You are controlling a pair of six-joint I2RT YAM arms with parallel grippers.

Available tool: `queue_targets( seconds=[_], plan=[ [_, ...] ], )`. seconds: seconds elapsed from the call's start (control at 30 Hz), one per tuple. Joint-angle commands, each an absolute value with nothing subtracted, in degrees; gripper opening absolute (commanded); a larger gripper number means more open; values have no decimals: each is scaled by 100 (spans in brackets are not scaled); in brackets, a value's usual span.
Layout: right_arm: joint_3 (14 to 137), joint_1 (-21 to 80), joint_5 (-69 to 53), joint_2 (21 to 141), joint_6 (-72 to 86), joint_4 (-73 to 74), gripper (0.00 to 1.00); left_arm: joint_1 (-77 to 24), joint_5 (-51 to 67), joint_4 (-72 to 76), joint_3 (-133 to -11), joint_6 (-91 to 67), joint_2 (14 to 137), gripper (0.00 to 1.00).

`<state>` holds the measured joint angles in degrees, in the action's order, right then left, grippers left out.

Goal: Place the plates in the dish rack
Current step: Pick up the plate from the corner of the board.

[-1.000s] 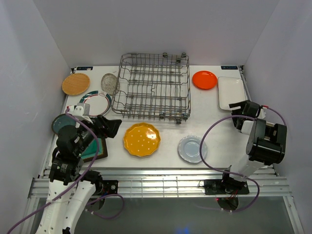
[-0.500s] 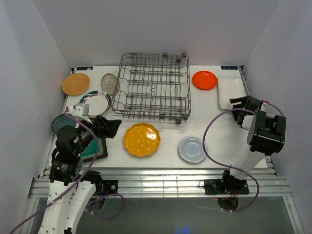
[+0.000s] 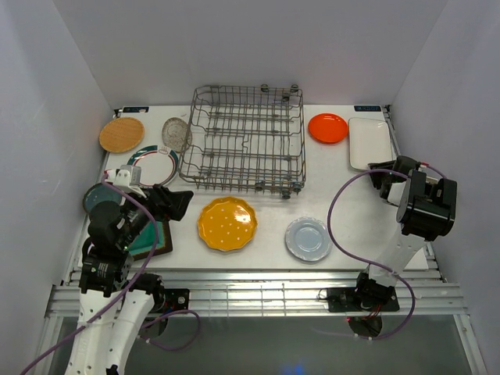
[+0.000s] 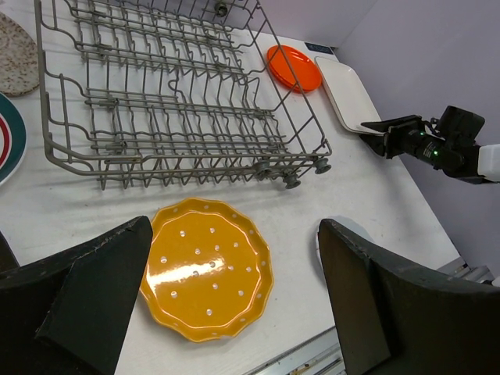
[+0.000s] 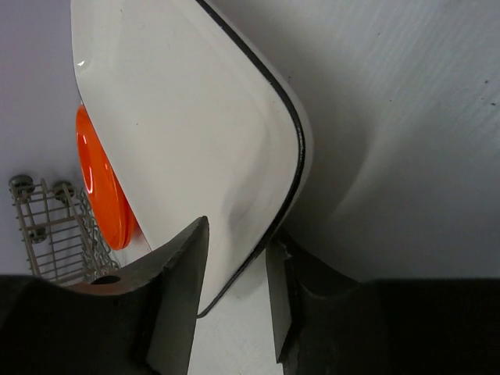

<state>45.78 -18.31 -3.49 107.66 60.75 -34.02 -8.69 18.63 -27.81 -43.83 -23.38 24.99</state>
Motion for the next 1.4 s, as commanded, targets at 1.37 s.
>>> queue_targets(
  seconds=[1.37],
  plan=[
    [3551, -1767, -422, 9089, 6803, -4201, 8, -826, 2013, -2663, -4315, -2268, 2628, 98]
  ],
)
